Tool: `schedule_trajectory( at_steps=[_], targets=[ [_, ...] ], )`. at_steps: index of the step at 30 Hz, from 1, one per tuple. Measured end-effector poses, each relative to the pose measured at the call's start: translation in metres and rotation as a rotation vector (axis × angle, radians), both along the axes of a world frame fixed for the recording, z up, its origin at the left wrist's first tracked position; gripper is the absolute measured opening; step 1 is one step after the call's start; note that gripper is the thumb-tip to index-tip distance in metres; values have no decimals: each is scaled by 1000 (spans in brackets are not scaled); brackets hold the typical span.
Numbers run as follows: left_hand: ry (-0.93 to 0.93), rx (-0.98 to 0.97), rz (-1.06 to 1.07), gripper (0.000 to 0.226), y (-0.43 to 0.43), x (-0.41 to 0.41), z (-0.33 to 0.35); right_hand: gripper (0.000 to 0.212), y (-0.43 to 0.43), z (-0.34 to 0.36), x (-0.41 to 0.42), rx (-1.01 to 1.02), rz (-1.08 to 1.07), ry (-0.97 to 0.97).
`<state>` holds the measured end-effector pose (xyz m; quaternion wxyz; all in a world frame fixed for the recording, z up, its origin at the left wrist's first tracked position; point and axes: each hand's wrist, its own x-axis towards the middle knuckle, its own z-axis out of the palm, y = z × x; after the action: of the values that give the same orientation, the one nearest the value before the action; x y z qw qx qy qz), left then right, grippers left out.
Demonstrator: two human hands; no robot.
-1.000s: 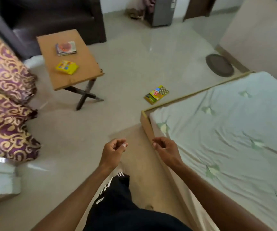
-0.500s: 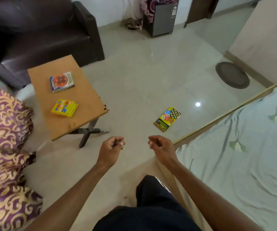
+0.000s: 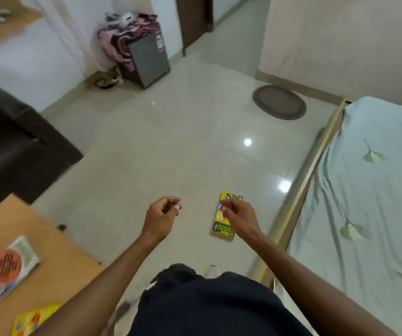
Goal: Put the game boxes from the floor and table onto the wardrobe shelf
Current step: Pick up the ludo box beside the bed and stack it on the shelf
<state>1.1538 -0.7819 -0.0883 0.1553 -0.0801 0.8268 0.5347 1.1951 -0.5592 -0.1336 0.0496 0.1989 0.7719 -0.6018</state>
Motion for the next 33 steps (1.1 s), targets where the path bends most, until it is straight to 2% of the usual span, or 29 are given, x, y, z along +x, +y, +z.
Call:
schedule_trajectory(
  at_steps=[7,12,15,19,22,24,26,30,33],
  targets=[
    [-42,3,-386,17,101,-191,-22,19,58,-31,-107,16,-345,-15],
    [-113,-108,-803,19,180,-303,-58,19,81,-67,-160,-66,-750,-67],
    [-160,-254,-1155,18,230,-365,-93,18,82,-104,-188,-176,-1127,-115],
    [-147,-417,-1515,18,279,-410,-143,17,65,-155,-212,-293,-1515,-180],
    [-110,-567,-1767,16,315,-430,-214,13,39,-220,-229,-400,-1736,-253],
    [-41,-641,-1941,17,339,-428,-288,15,14,-289,-238,-459,-1854,-312],
    [40,-698,-2028,21,360,-422,-360,15,-6,-358,-249,-518,-1927,-361],
    [154,-725,-2135,25,375,-396,-540,21,-36,-519,-280,-592,-1962,-393],
    [228,-807,-2278,44,370,-375,-647,24,-45,-617,-298,-622,-1950,-439]
  ],
)
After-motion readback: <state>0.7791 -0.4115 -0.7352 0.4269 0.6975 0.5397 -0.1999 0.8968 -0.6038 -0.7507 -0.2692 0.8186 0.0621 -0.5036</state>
